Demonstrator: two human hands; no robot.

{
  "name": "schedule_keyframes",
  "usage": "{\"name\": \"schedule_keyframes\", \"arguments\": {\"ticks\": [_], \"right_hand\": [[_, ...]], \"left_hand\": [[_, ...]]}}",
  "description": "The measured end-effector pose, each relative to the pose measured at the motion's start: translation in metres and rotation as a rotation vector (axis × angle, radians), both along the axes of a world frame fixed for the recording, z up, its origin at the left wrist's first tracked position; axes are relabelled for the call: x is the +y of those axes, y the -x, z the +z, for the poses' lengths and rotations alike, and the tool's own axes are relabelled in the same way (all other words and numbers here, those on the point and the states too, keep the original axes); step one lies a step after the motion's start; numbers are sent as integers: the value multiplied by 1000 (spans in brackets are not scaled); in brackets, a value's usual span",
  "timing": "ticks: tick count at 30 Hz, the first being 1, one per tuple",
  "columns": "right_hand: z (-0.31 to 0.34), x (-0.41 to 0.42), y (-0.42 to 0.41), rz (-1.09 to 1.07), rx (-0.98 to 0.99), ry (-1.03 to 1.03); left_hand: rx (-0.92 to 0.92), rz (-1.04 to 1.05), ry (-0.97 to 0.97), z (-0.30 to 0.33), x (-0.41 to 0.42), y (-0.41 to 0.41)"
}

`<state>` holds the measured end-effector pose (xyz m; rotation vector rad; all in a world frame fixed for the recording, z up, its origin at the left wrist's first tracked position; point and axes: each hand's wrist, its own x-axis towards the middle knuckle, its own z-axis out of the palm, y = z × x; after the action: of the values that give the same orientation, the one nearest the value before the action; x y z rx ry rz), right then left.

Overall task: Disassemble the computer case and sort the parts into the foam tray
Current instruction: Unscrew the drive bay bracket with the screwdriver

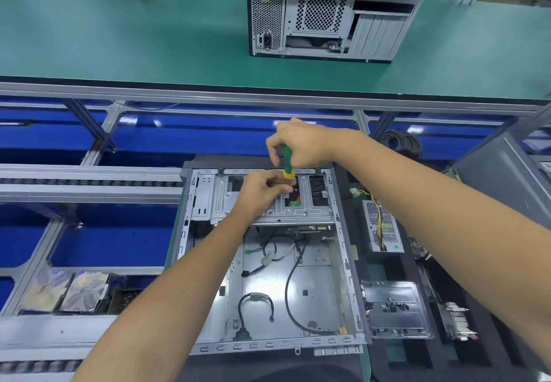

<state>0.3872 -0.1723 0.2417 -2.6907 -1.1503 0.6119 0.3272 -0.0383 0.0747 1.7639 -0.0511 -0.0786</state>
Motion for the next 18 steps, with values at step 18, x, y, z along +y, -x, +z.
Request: {"name": "schedule_keyframes", "arguments": {"ticks": [18], "right_hand": [[10, 3, -7, -45, 19, 28]], "left_hand": [[30, -39, -1, -1, 2, -2]]}}
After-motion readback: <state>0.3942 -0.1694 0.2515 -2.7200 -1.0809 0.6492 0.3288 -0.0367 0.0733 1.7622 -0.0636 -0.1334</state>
